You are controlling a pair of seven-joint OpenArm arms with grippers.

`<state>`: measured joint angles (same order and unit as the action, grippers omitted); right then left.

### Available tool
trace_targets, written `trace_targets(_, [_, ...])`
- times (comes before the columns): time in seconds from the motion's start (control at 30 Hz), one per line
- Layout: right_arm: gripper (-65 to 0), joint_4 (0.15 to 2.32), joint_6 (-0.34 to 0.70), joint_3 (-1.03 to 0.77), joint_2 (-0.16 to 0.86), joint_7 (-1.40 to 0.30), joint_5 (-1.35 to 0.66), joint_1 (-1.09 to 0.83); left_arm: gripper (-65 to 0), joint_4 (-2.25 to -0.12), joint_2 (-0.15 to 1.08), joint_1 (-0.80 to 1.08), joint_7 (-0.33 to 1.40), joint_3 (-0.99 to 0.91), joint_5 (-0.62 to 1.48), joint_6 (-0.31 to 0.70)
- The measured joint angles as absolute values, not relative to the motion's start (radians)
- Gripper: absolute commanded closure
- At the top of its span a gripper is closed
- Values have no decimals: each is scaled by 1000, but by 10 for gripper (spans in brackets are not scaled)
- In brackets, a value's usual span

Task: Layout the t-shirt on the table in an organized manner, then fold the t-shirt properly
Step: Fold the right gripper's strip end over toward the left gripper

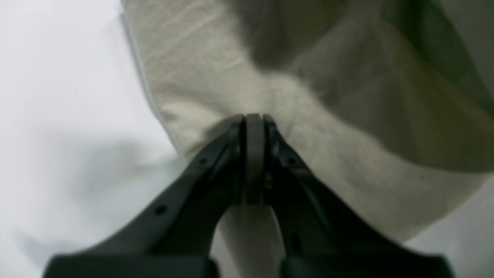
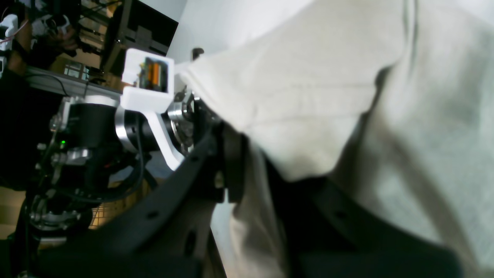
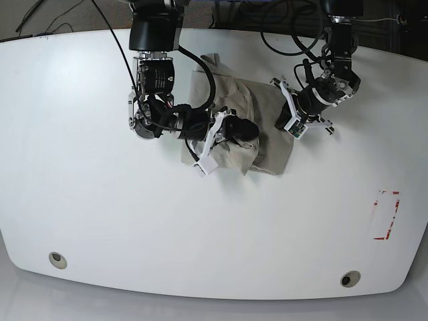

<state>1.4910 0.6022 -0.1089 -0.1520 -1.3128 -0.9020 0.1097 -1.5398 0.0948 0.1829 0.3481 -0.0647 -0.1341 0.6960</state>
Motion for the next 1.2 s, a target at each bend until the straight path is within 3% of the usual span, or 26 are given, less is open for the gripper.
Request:
trace_targets(0.57, [0, 1491, 603, 41, -150, -1264, -903, 153, 0, -1540, 81, 181, 350, -65, -138, 690])
trace_targets(0.97, [0, 1396, 602, 54, -148, -1230, -913, 183, 0, -1539, 81, 180, 350, -65, -138, 690])
trace_targets(1.03, [-33, 1392, 602, 55, -149, -1230, -913, 185, 0, -1540, 81, 181, 350, -65, -138, 690])
trace_targets(1.2, [-194, 1392, 602, 59, -149, -1225, -914, 191, 0, -1542, 81, 181, 351, -65, -138, 690])
